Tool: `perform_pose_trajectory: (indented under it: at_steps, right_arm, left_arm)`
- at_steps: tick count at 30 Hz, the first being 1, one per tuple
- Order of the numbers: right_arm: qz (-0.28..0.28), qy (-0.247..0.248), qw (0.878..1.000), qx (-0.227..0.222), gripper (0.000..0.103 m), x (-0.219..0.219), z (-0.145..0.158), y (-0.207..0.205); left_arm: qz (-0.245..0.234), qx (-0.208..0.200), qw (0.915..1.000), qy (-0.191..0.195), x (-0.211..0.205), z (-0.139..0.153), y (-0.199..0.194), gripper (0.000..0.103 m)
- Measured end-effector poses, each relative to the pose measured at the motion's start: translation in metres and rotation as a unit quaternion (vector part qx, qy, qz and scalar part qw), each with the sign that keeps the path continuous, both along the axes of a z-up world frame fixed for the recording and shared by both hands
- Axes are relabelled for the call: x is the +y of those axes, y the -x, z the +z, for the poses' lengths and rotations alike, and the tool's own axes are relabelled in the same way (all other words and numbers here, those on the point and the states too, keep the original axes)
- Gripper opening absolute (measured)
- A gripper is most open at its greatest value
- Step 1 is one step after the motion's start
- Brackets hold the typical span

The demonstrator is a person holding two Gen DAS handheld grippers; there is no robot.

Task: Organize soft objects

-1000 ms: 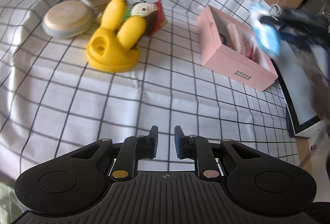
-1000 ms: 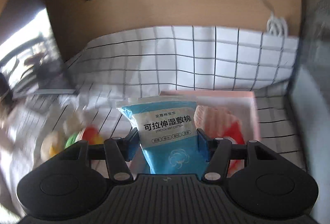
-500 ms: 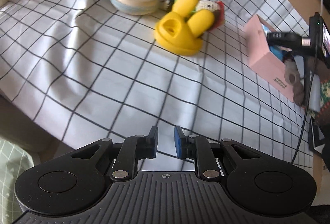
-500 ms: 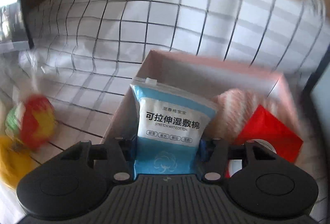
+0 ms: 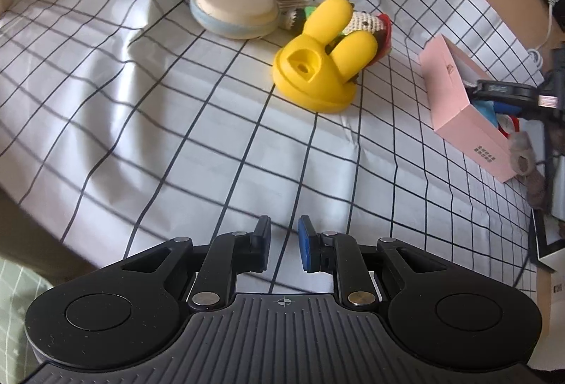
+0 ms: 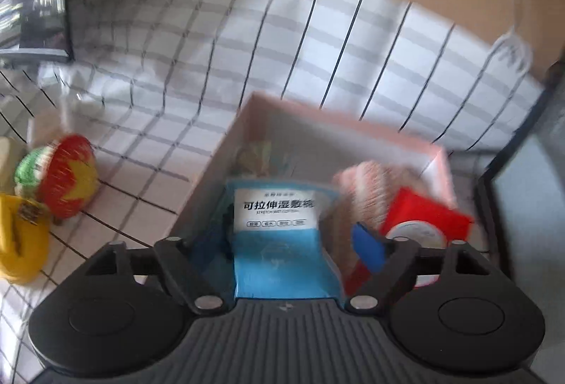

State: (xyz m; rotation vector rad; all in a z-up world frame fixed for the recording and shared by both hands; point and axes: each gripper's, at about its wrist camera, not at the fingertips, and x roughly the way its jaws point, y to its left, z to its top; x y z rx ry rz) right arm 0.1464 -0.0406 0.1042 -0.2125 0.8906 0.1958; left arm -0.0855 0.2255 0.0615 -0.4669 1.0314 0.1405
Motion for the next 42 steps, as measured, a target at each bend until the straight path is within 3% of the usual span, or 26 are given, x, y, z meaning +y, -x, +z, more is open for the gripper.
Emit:
perform_pose_trajectory:
  at_steps: [4,7,11,16,18,21,26,35,38,42]
  right_arm:
    - [0.013,-0.020,0.999,-0.046,0.089,-0.004,0.027,0.042]
    - [0.021,-0.024,0.996,-0.078,0.096,0.004,0.032,0.073]
    - [0.036,-0.013,0.996,-0.081,0.096,0.016,0.023,0.115]
    - [0.063,0.011,0.995,-0.076,0.096,0.028,0.009,0.161]
    - [0.064,0.018,0.996,-0.066,0.096,0.031,0.004,0.171]
    - [0.058,0.025,0.997,-0.052,0.096,0.033,-0.003,0.179]
    - [0.040,0.024,0.999,-0.027,0.096,0.036,-0.013,0.182]
    - [0.076,0.009,0.997,-0.027,0.096,0.055,-0.009,0.185]
    - [0.088,-0.024,0.995,-0.029,0.096,0.062,0.000,0.178]
    - [0.121,-0.085,0.989,-0.025,0.095,0.080,0.009,0.157]
  left_arm:
    - [-0.024,-0.024,0.9994,-0.005,-0.002,0.001,-0.013,0.018]
    - [-0.053,-0.067,0.9960,-0.025,-0.008,0.011,-0.025,0.018]
    - [-0.069,-0.127,0.9865,-0.078,-0.015,0.026,-0.045,0.018]
    - [-0.041,-0.190,0.9789,-0.064,0.012,0.039,-0.081,0.018]
    - [-0.067,-0.214,0.9704,-0.089,0.020,0.039,-0.099,0.018]
    - [-0.120,-0.189,0.9669,-0.123,0.021,0.027,-0.126,0.020]
    - [-0.162,-0.174,0.9652,-0.109,0.026,0.009,-0.150,0.023]
    - [-0.154,-0.165,0.9736,-0.031,0.045,0.001,-0.161,0.028]
    - [-0.130,-0.162,0.9781,-0.016,0.055,0.003,-0.139,0.021]
    - [-0.082,-0.156,0.9843,-0.016,0.069,0.002,-0.102,0.021]
